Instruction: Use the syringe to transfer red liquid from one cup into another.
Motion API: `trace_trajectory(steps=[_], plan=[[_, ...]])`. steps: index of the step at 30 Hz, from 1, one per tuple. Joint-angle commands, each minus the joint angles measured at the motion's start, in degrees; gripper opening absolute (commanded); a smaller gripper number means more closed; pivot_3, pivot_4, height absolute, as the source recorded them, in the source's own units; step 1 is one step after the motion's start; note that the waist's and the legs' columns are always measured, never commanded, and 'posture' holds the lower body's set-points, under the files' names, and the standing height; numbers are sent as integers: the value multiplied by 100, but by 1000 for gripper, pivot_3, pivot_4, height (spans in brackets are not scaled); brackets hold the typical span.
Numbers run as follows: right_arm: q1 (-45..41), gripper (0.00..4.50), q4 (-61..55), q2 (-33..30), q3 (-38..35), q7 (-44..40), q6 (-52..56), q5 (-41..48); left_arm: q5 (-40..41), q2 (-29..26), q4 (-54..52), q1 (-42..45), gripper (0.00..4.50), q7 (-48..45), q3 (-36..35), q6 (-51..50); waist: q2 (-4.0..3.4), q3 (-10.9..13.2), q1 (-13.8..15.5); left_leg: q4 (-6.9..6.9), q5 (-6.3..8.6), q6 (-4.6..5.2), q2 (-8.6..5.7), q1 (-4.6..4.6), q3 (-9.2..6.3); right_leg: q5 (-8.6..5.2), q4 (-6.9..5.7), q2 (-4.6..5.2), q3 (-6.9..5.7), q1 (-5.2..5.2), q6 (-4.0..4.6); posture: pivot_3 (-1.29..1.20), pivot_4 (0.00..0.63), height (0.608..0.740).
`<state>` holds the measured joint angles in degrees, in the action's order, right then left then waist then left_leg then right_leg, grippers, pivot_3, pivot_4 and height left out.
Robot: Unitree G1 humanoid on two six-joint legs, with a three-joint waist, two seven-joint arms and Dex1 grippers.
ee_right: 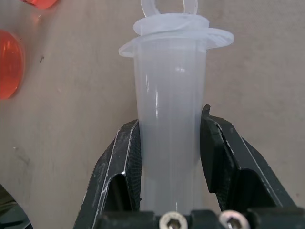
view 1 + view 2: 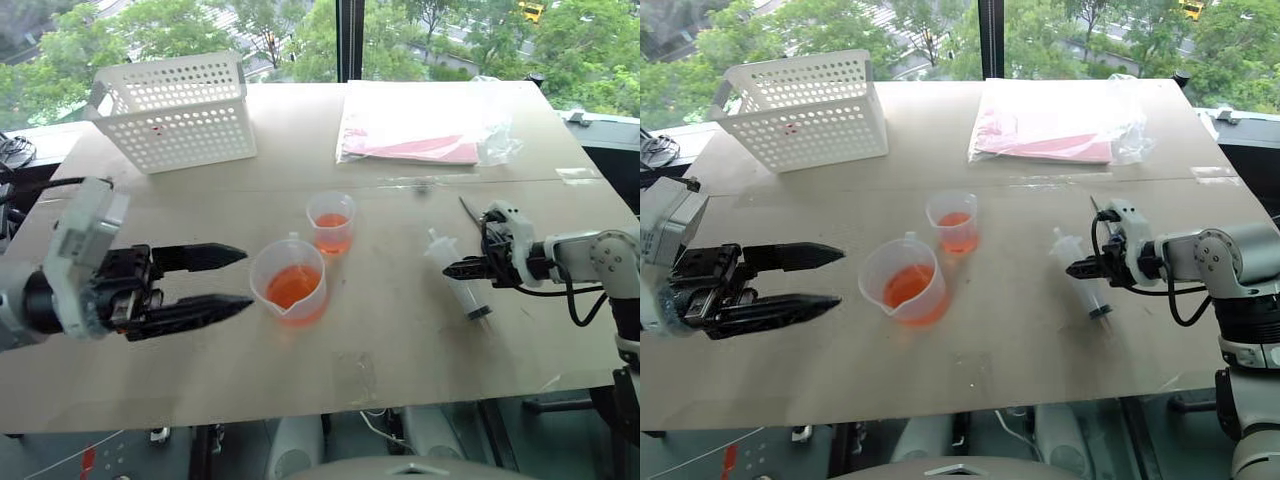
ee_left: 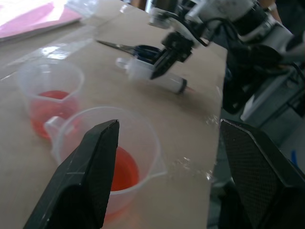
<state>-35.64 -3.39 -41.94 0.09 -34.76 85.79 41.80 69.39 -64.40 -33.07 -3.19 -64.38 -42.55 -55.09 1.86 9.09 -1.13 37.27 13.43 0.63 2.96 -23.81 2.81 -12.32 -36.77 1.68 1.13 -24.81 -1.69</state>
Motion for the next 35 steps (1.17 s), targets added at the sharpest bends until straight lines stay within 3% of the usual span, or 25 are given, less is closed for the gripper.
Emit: trace_trajectory(steps=[1,4,10,11,15,19,22,25,29,35], plan=[[-83,1350,-7,70,-226,43,-96,-63,-71,-106,-147,141,3412,-195,132,259,2,-1,19,1,0,0,4,2,-2,0,0,-4,-3,1,0,0,150,740],[-51,1350,-80,154,-347,65,-40,-46,-234,-148,-263,144,3412,-350,278,404,2,-1,24,1,0,0,10,6,-3,0,-3,-12,-3,2,0,0,150,740],[-15,4224,-483,50,-793,-74,157,195,-431,-35,-189,-20,3473,-349,217,443,-5,3,28,-1,0,0,13,3,-3,0,-3,-16,-1,0,1,0,150,740],[71,4468,-650,-63,-815,-117,76,199,-426,35,-196,-82,3473,-287,164,422,-6,4,34,-2,0,0,13,2,-1,0,-3,-15,0,0,1,0,150,740],[835,4468,-1677,-480,-1198,-579,-1009,249,-424,442,114,-307,3473,334,-201,305,-3,3,58,-5,0,0,13,-3,-5,-2,4,-12,-5,0,-3,0,150,740],[2286,4468,-2588,-409,-2253,-1464,-2879,151,-655,902,593,-625,3473,1026,-702,279,-3,2,55,-6,1,0,14,-1,-10,-2,4,-13,-8,2,-43,0,150,740],[3448,4468,-2896,-368,-2640,-1904,-4171,-353,-905,1191,751,-778,3473,1533,-843,378,4,-2,59,-4,1,0,14,4,-9,-3,5,-11,-8,8,-47,0,150,740],[4598,4468,-2731,-165,-3006,-2212,-5177,-769,-1767,1575,882,-1162,3473,1652,-620,1045,10,-9,56,4,1,0,13,8,-6,-15,4,-6,-8,13,-27,0,150,740],[5624,4468,-2111,27,-3323,-2483,-6525,-1437,-2275,1999,943,-1437,3473,1745,-397,1562,16,-14,50,15,0,0,12,28,0,-14,1,1,-7,31,-26,0,150,740],[6276,4468,-1593,128,-3595,-2588,-7170,-1511,-2759,2306,1078,-1756,3473,1596,-151,2167,21,-21,42,8,1,-1,16,44,2,-16,0,9,-6,40,-25,0,150,740]])
